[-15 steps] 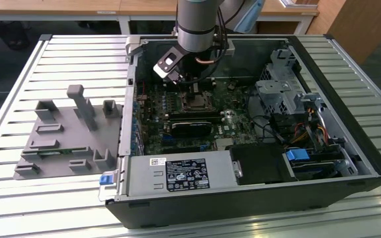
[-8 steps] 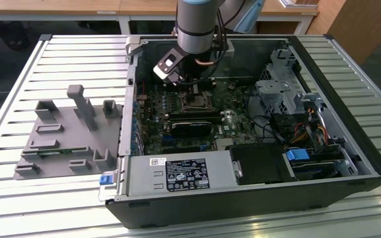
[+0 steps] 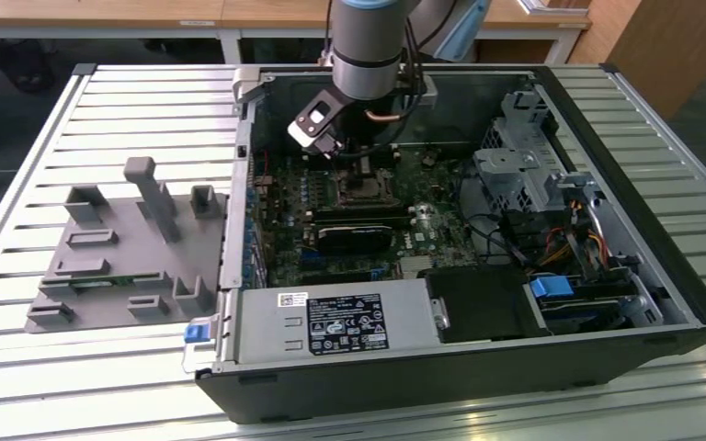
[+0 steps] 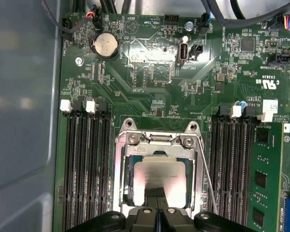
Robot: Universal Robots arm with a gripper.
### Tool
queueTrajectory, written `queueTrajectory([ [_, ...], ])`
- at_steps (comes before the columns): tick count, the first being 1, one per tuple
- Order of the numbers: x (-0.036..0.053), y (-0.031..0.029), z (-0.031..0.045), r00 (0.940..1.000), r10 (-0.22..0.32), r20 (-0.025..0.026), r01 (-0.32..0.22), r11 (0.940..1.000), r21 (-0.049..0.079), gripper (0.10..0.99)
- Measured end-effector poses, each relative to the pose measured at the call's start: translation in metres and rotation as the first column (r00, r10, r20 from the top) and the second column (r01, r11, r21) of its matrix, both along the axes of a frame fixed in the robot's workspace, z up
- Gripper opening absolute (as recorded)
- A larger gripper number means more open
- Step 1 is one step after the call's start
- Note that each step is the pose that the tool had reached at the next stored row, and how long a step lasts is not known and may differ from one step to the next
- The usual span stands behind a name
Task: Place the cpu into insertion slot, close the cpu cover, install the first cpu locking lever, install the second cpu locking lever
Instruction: 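Close the cpu cover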
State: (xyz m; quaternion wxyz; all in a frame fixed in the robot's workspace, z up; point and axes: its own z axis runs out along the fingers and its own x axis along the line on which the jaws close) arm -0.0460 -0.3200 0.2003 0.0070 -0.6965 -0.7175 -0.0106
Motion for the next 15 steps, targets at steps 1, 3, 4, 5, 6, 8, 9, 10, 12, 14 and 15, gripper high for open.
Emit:
queueTrajectory([
  [1, 0.0004, 0.0000, 0.0000, 1.0000, 0.000, 0.0002, 0.000, 1.0000, 0.000, 0.106],
  [3, 0.0004, 0.0001, 0.0011, 1.0000, 0.000, 0.0004, 0.000, 1.0000, 0.001, 0.106],
  [4, 0.0004, 0.0001, 0.0024, 1.0000, 0.000, 0.0002, 0.000, 1.0000, 0.001, 0.106],
  [5, 0.0004, 0.0000, 0.0035, 1.0000, 0.000, 0.0000, 0.000, 1.0000, 0.001, 0.106],
  [6, 0.0004, 0.0000, 0.0044, 1.0000, 0.000, 0.0001, 0.000, 1.0000, 0.001, 0.106],
  [8, 0.0004, 0.0000, 0.0063, 1.0000, 0.000, 0.0001, 0.000, 1.0000, 0.001, 0.106],
  [9, 0.0004, 0.0000, 0.0067, 1.0000, 0.000, 0.0000, 0.000, 1.0000, 0.001, 0.106],
  [10, 0.0000, 0.0001, 0.0067, 1.0000, 0.000, 0.0002, 0.000, 1.0000, 0.001, 0.106],
  [12, -0.0034, 0.0000, 0.0066, 1.0000, 0.000, 0.0001, 0.000, 1.0000, 0.001, 0.106],
  [14, -0.0061, 0.0001, 0.0058, 1.0000, 0.000, 0.0001, 0.000, 1.0000, 0.001, 0.106],
  [15, -0.0063, 0.0000, 0.0052, 1.0000, 0.000, 0.0001, 0.000, 1.0000, 0.001, 0.106],
])
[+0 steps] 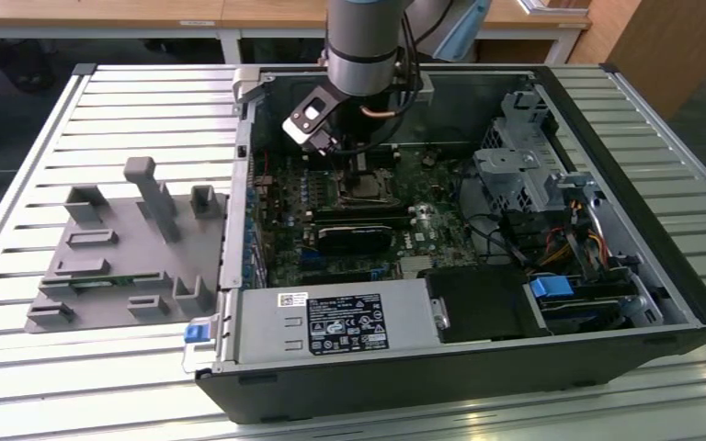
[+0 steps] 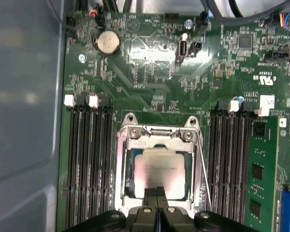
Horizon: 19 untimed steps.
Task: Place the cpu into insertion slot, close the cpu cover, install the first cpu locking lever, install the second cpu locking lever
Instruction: 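Close the cpu cover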
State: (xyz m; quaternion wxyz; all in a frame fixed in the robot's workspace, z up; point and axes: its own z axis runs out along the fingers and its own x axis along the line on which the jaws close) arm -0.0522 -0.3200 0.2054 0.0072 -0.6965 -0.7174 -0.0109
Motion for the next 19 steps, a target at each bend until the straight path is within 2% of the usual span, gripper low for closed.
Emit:
queueTrajectory([
  [10, 0.0000, 0.0000, -0.0042, 1.0000, 0.000, -0.0001, 0.000, 1.0000, 0.000, 0.106],
  [15, 0.0000, 0.0000, 0.0018, 1.0000, 0.000, 0.0000, 0.000, 1.0000, 0.000, 0.106],
  [19, 0.0011, 0.0000, 0.0023, 1.0000, 0.000, -0.0001, 0.000, 1.0000, 0.000, 0.106],
])
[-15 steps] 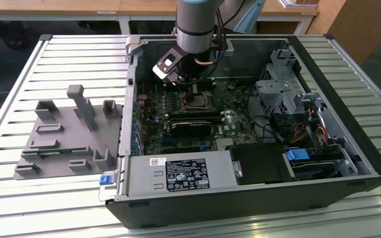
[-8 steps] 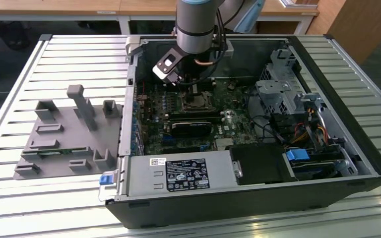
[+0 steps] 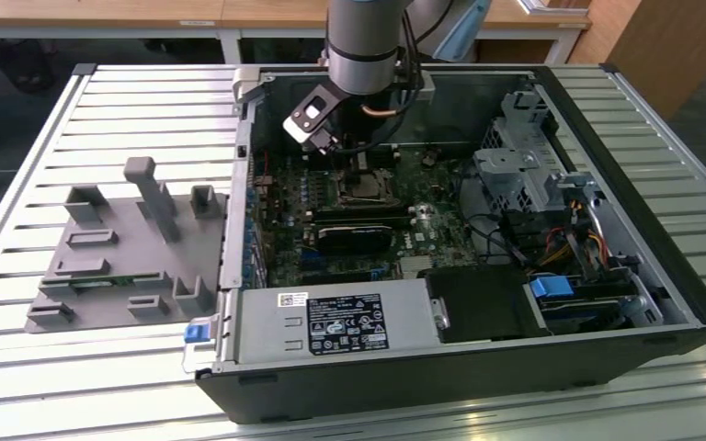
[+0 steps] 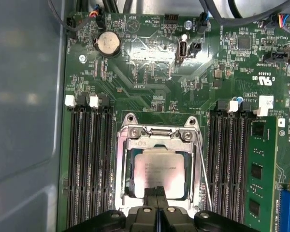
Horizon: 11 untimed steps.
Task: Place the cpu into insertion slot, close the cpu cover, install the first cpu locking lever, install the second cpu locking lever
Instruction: 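Close the cpu cover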
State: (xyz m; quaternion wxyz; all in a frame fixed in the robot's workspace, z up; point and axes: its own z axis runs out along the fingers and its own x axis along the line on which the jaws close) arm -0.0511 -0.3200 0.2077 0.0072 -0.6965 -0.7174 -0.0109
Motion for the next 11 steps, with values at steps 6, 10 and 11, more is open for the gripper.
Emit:
queueTrajectory([
  [6, 0.0070, 0.0000, -0.0002, 1.0000, 0.000, -0.0005, 0.000, 1.0000, 0.000, 0.106],
  [10, 0.0102, 0.0000, -0.0003, 1.0000, 0.000, -0.0005, 0.000, 1.0000, 0.000, 0.106],
  [11, 0.0108, 0.0000, -0.0003, 1.0000, 0.000, -0.0005, 0.000, 1.0000, 0.000, 0.106],
])
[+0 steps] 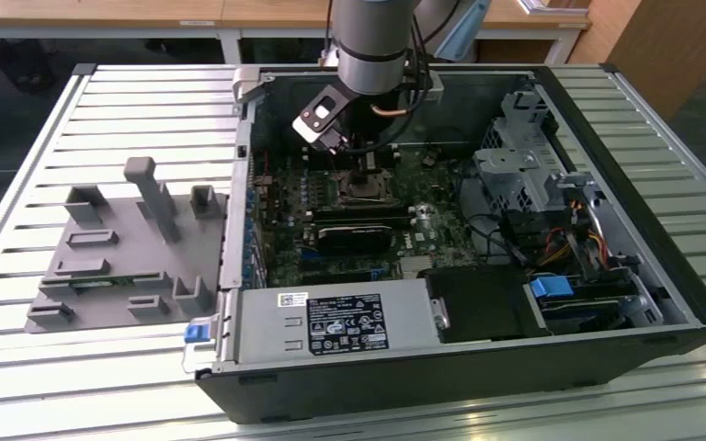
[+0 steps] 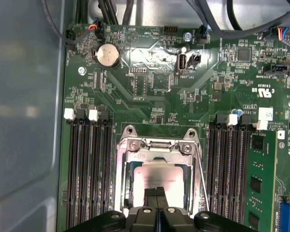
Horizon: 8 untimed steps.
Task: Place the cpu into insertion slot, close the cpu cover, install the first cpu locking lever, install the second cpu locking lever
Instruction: 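Close the cpu cover, then install the first cpu locking lever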
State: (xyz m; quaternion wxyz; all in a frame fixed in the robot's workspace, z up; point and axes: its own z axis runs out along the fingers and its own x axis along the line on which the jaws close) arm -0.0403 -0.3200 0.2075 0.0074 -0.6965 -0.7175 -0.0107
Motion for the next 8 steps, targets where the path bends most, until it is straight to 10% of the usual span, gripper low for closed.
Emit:
queueTrajectory([
  [8, 0.0026, 0.0000, 0.0000, 1.0000, 0.000, 0.0000, 0.000, 1.0000, 0.000, 0.106],
])
